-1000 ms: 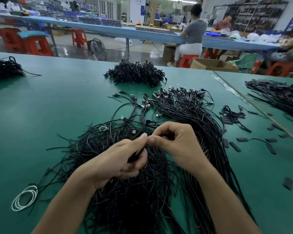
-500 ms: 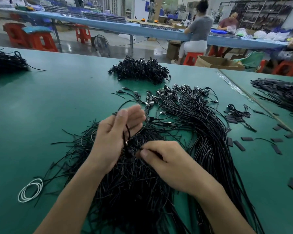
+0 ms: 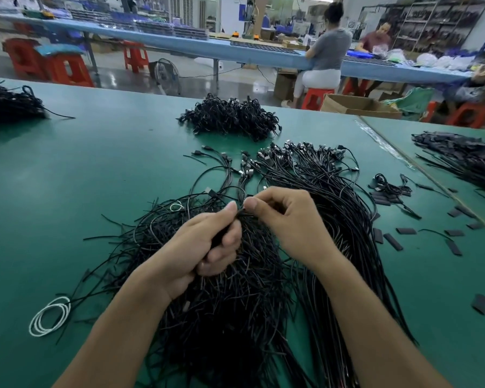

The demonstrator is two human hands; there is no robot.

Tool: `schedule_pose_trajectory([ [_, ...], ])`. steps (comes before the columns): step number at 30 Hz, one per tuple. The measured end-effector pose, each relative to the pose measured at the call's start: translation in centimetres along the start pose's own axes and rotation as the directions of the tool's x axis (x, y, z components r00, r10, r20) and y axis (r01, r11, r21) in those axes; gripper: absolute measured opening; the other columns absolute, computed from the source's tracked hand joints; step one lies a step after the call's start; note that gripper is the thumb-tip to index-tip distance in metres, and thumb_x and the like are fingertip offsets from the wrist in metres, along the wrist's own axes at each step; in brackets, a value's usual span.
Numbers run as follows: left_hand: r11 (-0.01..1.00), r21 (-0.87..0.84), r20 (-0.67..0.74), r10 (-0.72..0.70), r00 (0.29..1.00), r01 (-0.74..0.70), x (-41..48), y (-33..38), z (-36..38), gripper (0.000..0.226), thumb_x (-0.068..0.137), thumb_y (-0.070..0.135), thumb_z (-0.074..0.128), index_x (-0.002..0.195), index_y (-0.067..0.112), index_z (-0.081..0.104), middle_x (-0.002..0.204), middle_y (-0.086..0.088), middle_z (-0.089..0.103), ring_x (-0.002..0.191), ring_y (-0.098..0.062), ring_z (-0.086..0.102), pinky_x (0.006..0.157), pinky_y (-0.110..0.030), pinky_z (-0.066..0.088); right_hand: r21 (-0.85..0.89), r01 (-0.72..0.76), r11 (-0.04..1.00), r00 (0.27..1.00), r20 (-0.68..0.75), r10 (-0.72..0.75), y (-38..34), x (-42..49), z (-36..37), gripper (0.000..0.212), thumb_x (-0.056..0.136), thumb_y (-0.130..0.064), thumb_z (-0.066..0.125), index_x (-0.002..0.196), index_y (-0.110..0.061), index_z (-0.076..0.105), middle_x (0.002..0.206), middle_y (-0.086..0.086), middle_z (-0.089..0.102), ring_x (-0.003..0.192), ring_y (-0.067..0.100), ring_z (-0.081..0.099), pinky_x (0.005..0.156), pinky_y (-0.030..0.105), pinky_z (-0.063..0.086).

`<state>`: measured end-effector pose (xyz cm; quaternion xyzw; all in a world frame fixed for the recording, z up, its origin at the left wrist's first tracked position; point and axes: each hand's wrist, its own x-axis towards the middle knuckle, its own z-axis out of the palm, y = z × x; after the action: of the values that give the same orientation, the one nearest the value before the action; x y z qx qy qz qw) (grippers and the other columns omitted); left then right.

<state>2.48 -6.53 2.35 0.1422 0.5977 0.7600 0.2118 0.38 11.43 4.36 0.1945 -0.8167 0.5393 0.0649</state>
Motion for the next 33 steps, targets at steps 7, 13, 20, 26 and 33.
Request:
schedule_pose_trajectory([
  [7, 0.907, -0.324, -0.191, 0.217, 0.957, -0.270, 0.9, -0.3, 0.5, 0.037, 0.093, 0.037, 0.050, 0.075, 0.017, 0.076, 0.071, -0.002, 0.068, 0.057, -0.010, 0.063, 0.053, -0.019, 0.053, -0.162, -0.079, 0.984, 0.991, 0.091, 0.094, 1.0, -0.8, 2.5, 0.035, 0.103, -0.023, 0.052, 0.069, -0.030, 0.059, 0.062, 0.008, 0.055, 0.053, 0.012, 0.040, 0.050, 0.035, 0.035],
  [13, 0.869, -0.286, -0.328, 0.307, 0.893, -0.404, 2.5, -1.4, 0.5, 0.039, 0.093, 0.028, 0.048, 0.117, 0.003, 0.066, 0.115, -0.015, 0.073, 0.108, -0.026, 0.070, 0.087, -0.028, 0.057, -0.331, -0.064, 0.941, 0.969, 0.204, 0.138, 1.3, -1.5, 2.9, 0.031, 0.102, -0.020, 0.050, 0.072, -0.026, 0.051, 0.066, -0.002, 0.056, 0.053, 0.013, 0.044, 0.053, 0.027, 0.037],
  [20, 0.861, 0.438, -0.372, 0.437, 0.819, -0.260, 3.4, -2.4, 0.6, 0.028, 0.106, 0.019, 0.042, 0.121, 0.014, 0.066, 0.112, 0.003, 0.073, 0.106, -0.007, 0.069, 0.091, -0.022, 0.054, -0.422, 0.000, 0.906, 0.961, 0.251, 0.117, 1.1, -2.1, 1.1, 0.018, 0.097, -0.035, 0.057, 0.085, -0.024, 0.066, 0.072, -0.008, 0.062, 0.063, 0.011, 0.056, 0.063, 0.041, 0.052],
  [26, 0.884, 0.463, -0.175, 0.021, 0.984, 0.063, 2.6, -1.5, 1.5, 0.048, 0.107, 0.031, 0.035, 0.082, 0.005, 0.067, 0.063, -0.002, 0.071, 0.054, -0.016, 0.065, 0.052, -0.025, 0.052, -0.298, 0.077, 0.951, 0.984, 0.176, -0.024, 0.4, -0.9, -2.3, 0.008, 0.084, -0.030, 0.079, 0.080, -0.026, 0.074, 0.074, -0.014, 0.069, 0.073, 0.001, 0.066, 0.068, 0.019, 0.052],
  [33, 0.946, 0.320, 0.083, -0.083, 0.993, 0.052, 2.5, 0.3, 0.4, 0.060, 0.102, 0.056, 0.035, 0.054, 0.022, 0.049, 0.044, 0.007, 0.034, 0.038, -0.009, 0.026, 0.037, -0.018, 0.024, 0.198, -0.055, 0.979, 0.985, 0.170, 0.021, 0.7, 0.1, -2.5, 0.018, 0.078, -0.016, 0.077, 0.087, -0.007, 0.064, 0.090, 0.012, 0.071, 0.085, 0.028, 0.068, 0.085, 0.040, 0.058],
])
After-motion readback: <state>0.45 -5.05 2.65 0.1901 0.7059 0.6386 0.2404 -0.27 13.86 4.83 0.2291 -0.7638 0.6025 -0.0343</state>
